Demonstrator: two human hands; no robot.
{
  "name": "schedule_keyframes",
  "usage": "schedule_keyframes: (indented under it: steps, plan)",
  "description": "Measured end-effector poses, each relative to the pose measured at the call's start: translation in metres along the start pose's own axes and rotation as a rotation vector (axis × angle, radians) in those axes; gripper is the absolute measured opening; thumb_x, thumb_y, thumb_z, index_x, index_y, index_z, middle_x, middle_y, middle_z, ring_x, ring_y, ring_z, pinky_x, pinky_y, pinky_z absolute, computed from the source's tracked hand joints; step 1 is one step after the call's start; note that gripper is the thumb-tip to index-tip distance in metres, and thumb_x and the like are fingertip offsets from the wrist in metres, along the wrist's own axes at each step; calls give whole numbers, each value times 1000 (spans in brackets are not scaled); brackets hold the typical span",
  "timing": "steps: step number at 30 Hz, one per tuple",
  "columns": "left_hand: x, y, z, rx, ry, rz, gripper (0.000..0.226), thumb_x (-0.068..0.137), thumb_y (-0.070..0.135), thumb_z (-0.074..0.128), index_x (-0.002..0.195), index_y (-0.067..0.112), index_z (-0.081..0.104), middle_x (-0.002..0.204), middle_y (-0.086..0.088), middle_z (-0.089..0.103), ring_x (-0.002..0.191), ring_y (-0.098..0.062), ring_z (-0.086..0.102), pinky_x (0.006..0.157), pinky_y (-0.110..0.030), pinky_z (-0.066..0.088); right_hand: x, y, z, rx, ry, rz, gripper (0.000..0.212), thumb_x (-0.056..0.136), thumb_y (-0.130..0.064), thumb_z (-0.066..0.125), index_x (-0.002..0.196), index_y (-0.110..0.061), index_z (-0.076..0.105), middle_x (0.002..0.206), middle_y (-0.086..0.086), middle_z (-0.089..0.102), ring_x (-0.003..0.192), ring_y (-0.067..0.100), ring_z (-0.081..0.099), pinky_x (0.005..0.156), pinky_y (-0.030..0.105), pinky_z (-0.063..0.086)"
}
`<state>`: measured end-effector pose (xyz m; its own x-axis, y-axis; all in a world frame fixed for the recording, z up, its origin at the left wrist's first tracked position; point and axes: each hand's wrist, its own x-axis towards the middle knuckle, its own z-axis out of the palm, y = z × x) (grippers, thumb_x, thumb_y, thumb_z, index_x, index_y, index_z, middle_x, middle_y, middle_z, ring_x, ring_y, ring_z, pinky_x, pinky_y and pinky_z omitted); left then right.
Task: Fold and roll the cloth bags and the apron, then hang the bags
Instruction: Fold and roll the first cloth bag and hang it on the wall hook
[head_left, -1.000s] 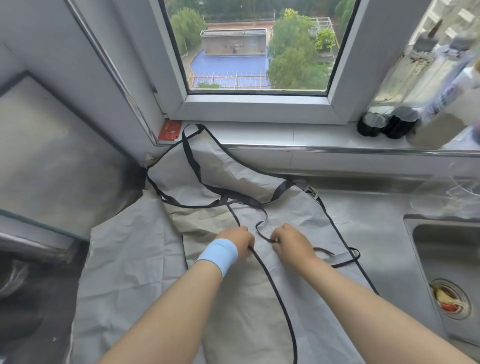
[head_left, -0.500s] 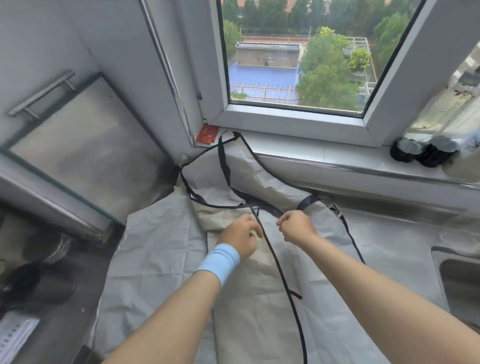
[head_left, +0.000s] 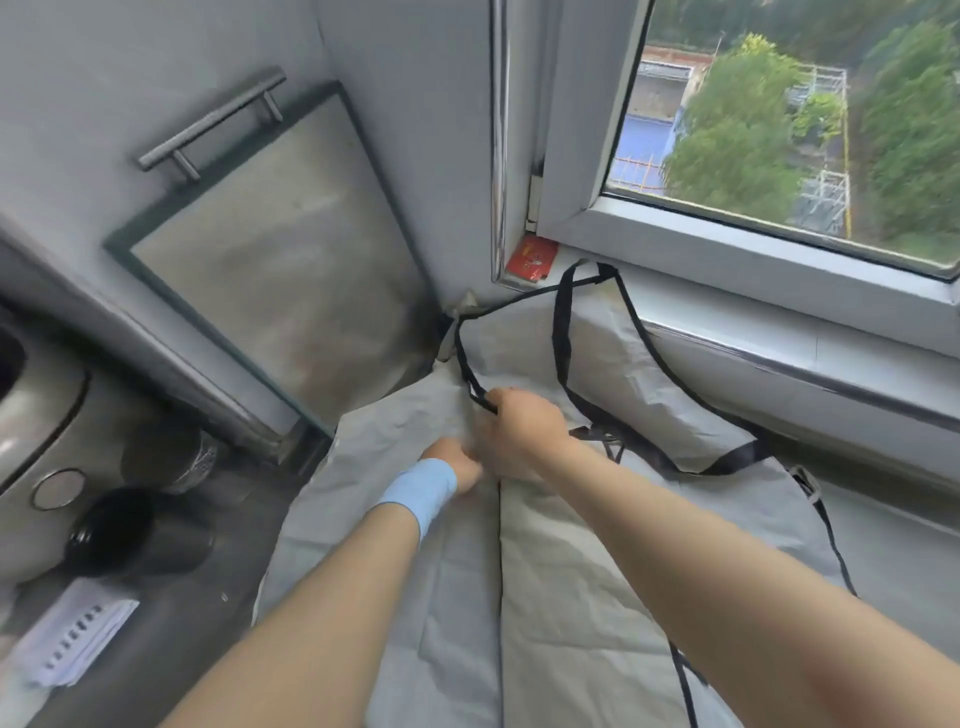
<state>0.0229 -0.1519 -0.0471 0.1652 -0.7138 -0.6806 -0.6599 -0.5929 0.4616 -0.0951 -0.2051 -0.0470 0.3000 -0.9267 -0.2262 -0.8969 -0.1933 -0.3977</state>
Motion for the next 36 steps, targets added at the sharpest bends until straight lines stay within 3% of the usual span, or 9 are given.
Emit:
schedule_keyframes:
  steps: [5, 9, 13, 18, 22, 27, 31, 33, 36]
  plan:
    - [10, 5, 6, -10, -198, 12, 34, 71, 36, 71, 94, 12, 70, 75, -5, 72, 59, -22, 65, 66, -29, 56, 27, -3, -4, -1, -46, 67, 10, 76, -23, 58, 73, -18, 66, 69, -1, 61, 73, 28, 59, 56, 27, 38]
    - [13, -1, 9, 54, -209, 28, 29, 74, 28, 74, 95, 8, 73, 87, -10, 75, 65, -21, 65, 84, -34, 58, 36, -2, -21, 317, 115, 161, 19, 78, -28, 58, 67, -16, 67, 62, -4, 64, 65, 19, 60, 50, 23, 40]
    - [7, -3, 2, 38, -231, 25, 12, 78, 21, 73, 75, 14, 63, 69, -8, 67, 53, -21, 57, 70, -29, 56, 44, 1, -41, 442, 241, 215, 24, 87, -29, 62, 66, -17, 67, 67, -3, 68, 74, 20, 65, 67, 30, 53]
    - [10, -1, -30, 147, 82, 32, 25, 76, 15, 64, 58, 17, 47, 63, 0, 49, 58, -23, 46, 54, -20, 39, 23, -4, -35, 481, 224, 60, 42, 89, -10, 60, 131, -13, 59, 130, 6, 58, 118, 21, 58, 99, 27, 42]
    - [12, -3, -29, 101, 261, 45, 29, 83, 10, 61, 109, 19, 54, 114, -5, 54, 107, -30, 56, 86, -32, 46, -28, 9, -4, 209, 276, -142, 37, 85, 0, 55, 116, -15, 67, 120, 4, 57, 109, 24, 55, 88, 37, 47]
    - [-9, -4, 18, 390, 387, 443, 23, 87, 11, 51, 106, 23, 54, 120, -1, 46, 111, -26, 49, 86, -34, 41, -86, 37, 38, -119, 284, -12, 19, 82, -15, 57, 98, -13, 66, 103, 9, 59, 94, 36, 57, 70, 42, 41]
    - [-18, -20, 58, 697, 95, 456, 57, 91, 40, 48, 144, 30, 32, 159, -1, 13, 147, -24, 10, 117, -39, 20, -115, 52, 79, -138, 1, 267, 66, 92, -53, 39, 148, -18, 33, 160, 18, 19, 146, 37, 20, 107, 59, 24]
    - [-21, -25, 65, 761, 46, 387, 73, 90, 49, 47, 152, 32, 13, 162, 1, -8, 149, -23, -7, 120, -42, 9, -117, 66, 85, -88, -95, 212, 75, 94, -60, 27, 157, -23, 7, 164, 11, -11, 151, 30, -10, 115, 60, -1]
    - [-29, -21, 68, 841, 59, 337, 84, 87, 45, 54, 153, 31, 4, 162, 0, -12, 149, -24, -9, 120, -43, 7, -113, 86, 67, -73, -158, 88, 75, 97, -54, 34, 157, -25, 1, 164, 6, -16, 151, 23, -15, 118, 53, -6]
